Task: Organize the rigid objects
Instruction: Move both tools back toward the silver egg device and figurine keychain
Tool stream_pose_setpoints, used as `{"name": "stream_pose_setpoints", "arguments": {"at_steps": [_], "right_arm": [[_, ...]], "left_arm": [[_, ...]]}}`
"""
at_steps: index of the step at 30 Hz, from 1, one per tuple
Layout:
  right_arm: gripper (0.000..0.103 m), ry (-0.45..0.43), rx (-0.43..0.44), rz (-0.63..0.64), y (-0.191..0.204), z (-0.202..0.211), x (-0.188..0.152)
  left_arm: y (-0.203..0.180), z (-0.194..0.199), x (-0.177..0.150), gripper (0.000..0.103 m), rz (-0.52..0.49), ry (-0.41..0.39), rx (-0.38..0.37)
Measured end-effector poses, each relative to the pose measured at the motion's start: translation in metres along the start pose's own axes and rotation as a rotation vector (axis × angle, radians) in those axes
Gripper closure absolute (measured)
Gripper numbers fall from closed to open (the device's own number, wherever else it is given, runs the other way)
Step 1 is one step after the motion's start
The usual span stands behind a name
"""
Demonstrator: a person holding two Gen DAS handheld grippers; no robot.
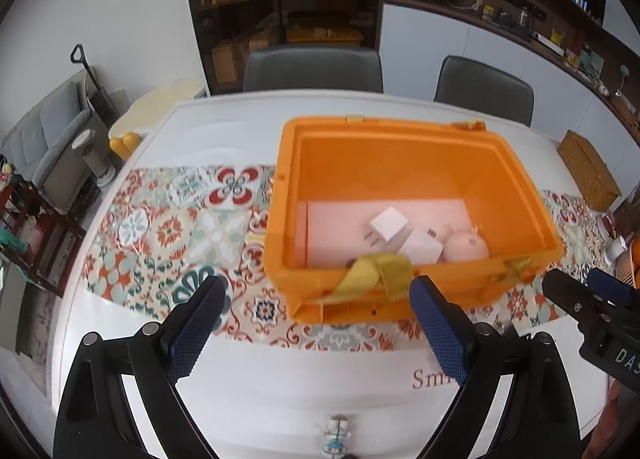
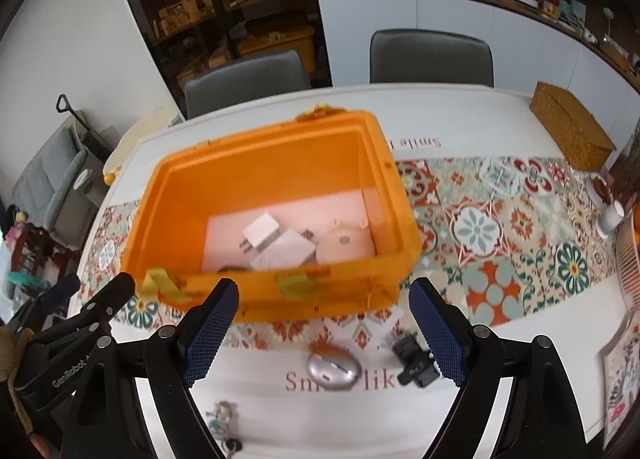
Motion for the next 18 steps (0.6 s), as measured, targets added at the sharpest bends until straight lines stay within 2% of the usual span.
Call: {"name": "stream_pose_setpoints", "arguments": {"at_steps": [18], "right_arm": [[0.016, 0.133, 0.003, -0.045, -0.022, -0.039, -0.049]], "left_arm": [[-0.012, -0.032, -0.049, 0.009, -0.051, 0.14, 0.023]]}}
Point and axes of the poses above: each gripper's, at about its wrist camera, not at the fingertips, and z roughly against the way its jaws point, y to its left, x to its top, the point moved 4 cm from there along -z, roughly the way its jaws point, and after that the axes turned 13 degrees about x, right-handed, at the moved point
